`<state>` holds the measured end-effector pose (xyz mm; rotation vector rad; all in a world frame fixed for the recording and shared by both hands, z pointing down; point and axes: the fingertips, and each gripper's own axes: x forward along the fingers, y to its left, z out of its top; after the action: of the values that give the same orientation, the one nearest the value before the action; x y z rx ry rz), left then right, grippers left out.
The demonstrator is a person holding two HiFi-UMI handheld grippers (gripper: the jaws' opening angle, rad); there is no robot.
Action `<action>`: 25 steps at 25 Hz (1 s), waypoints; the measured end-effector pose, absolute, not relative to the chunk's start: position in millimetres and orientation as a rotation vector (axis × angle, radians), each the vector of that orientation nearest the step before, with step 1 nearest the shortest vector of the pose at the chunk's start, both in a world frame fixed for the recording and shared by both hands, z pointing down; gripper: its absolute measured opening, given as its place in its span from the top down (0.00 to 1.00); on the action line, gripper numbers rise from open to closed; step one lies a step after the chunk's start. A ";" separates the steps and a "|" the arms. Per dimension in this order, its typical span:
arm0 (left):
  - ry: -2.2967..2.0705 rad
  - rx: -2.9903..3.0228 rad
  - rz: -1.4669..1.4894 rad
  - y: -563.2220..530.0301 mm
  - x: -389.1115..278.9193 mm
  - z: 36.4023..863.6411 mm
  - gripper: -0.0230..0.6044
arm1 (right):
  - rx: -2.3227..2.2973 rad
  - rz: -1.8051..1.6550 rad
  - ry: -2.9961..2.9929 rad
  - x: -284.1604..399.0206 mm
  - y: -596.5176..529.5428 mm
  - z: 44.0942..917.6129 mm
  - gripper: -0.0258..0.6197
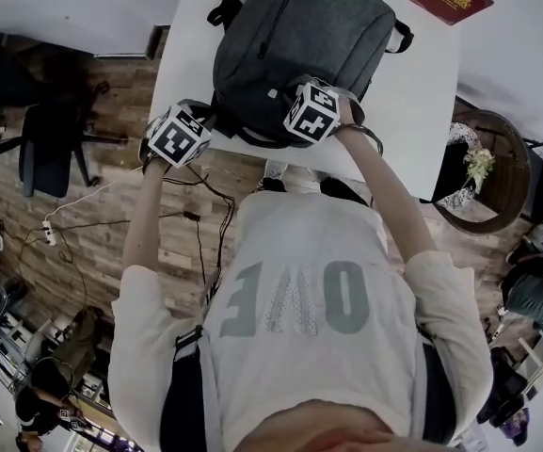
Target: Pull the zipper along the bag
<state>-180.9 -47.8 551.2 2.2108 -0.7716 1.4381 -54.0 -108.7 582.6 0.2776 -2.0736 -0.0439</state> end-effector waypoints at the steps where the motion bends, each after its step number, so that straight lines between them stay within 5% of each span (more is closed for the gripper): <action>1: -0.765 2.212 1.407 -40.7 -176.0 548.9 0.92 | 0.282 -0.052 -2.076 -53.7 -108.6 582.4 0.92; 25: -0.889 2.025 1.403 2.4 -110.0 569.7 0.92 | 0.250 -0.033 -2.093 -50.2 -111.4 579.9 0.92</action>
<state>-110.0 2.4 569.7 2.0249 -0.8886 1.4031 -50.2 -111.4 579.9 0.2501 -2.0932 -0.0329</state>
